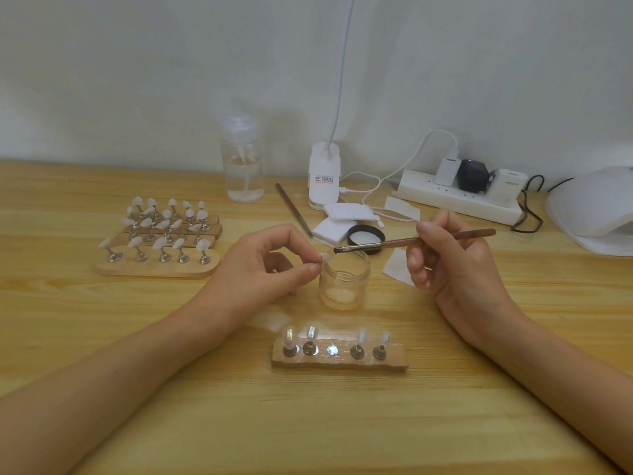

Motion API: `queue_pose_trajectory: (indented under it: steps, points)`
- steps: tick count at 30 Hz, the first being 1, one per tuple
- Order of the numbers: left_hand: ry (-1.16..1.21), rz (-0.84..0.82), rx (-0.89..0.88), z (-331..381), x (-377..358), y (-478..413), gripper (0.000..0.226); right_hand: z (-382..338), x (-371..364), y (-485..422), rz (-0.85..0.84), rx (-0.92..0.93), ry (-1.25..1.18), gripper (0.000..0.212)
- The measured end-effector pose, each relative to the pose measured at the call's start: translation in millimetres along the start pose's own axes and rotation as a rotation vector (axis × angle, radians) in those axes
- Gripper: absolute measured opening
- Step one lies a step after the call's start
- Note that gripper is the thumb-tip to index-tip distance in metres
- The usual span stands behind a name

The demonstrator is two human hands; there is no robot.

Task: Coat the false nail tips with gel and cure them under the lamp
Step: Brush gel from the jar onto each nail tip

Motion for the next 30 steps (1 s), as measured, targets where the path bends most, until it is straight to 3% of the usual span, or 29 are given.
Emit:
queue_pose_trajectory:
  steps: [30]
  points:
    - [0.01, 0.009, 0.015, 2.9, -1.8, 0.8, 0.015, -3.5, -2.2, 3.0, -0.007, 0.04, 0.029, 0.021]
Point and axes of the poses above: each hand's wrist, its own y-axis away from the middle knuckle, its own x-axis out of the back of the hand, z = x × y, the point moved 6 cm from there along -y, towards the middle knuckle, and after that the axes turned 3 degrees about -x, right-handed, at the moved point
